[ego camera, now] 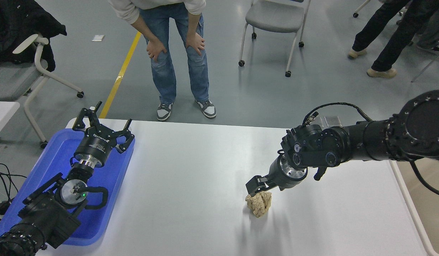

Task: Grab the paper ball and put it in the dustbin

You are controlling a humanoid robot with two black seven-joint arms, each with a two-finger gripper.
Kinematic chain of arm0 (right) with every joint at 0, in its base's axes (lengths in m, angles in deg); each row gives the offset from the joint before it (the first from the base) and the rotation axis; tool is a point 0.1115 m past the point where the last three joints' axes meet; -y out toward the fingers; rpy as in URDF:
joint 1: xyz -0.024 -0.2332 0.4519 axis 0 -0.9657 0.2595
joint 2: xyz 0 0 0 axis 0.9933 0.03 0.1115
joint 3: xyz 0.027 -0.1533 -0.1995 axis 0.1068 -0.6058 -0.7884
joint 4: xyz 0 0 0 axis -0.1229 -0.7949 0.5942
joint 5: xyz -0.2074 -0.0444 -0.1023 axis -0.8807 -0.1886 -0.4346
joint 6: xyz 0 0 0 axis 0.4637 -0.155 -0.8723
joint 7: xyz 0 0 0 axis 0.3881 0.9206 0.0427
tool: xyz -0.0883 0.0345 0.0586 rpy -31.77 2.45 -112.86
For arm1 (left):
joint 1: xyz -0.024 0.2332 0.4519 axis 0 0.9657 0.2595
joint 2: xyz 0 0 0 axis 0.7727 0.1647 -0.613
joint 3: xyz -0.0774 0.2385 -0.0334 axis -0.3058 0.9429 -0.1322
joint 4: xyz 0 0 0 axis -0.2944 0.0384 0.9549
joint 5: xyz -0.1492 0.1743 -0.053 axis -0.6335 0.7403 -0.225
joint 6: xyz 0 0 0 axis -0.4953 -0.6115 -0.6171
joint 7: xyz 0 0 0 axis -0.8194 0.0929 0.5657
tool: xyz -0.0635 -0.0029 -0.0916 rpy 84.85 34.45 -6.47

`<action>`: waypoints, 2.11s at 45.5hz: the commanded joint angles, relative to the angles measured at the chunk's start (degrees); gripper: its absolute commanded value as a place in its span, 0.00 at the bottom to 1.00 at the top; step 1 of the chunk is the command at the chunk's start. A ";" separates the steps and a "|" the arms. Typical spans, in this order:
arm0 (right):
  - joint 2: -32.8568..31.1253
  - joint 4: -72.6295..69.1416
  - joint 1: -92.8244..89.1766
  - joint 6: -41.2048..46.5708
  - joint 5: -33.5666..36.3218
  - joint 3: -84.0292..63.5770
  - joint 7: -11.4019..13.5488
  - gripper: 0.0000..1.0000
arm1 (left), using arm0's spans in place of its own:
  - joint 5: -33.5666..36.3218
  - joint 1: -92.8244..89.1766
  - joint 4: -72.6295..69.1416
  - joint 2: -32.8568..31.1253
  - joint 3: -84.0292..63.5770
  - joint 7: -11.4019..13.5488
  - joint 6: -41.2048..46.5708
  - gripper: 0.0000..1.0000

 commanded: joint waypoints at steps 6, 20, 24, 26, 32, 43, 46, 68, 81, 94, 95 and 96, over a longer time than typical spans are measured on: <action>1.55 3.77 -4.13 -1.40 -0.87 3.32 0.04 1.00 | -0.08 0.00 0.00 0.00 0.01 0.00 -0.01 1.00; 1.73 8.43 -7.91 -2.02 -4.74 3.32 1.36 1.00 | 0.00 0.00 0.00 0.00 0.01 0.00 -0.01 1.00; 1.73 8.61 -8.97 -3.42 -6.67 3.32 3.90 1.00 | 0.00 0.00 0.00 0.00 -0.08 0.00 -0.01 1.00; 1.73 8.61 -9.32 -3.60 -7.64 3.41 4.96 1.00 | 0.00 0.00 0.00 0.00 0.01 0.00 -0.01 1.00; 1.73 8.35 -9.67 -3.34 -8.34 4.20 5.58 1.00 | 0.00 0.00 0.00 0.00 0.01 0.00 -0.01 1.00; 1.73 7.38 -9.94 -2.20 -8.17 8.41 5.58 1.00 | 0.00 0.00 0.00 0.00 0.01 0.00 -0.01 1.00; 1.73 7.29 -9.85 -1.49 -8.17 9.64 5.49 1.00 | 0.00 0.00 0.00 0.00 0.01 0.00 -0.01 1.00; 1.73 7.90 -12.04 -0.26 -8.43 10.79 5.58 1.00 | 0.00 0.00 0.00 0.00 0.01 0.00 -0.01 1.00; 1.73 9.05 -14.15 -0.79 -8.61 10.70 5.58 0.90 | 0.00 0.00 0.00 0.00 0.01 0.00 -0.01 1.00; 1.73 9.14 -14.77 -0.79 -7.46 10.79 5.67 0.00 | 0.00 0.00 0.00 0.00 0.01 0.00 -0.01 1.00; 1.73 9.05 -14.77 -0.61 -7.38 10.79 5.58 0.00 | 0.00 0.00 0.00 0.00 0.01 0.00 -0.01 1.00; 1.73 9.05 -14.77 -0.44 -7.38 10.79 5.58 0.00 | 0.00 0.00 0.00 0.00 0.01 0.00 -0.01 1.00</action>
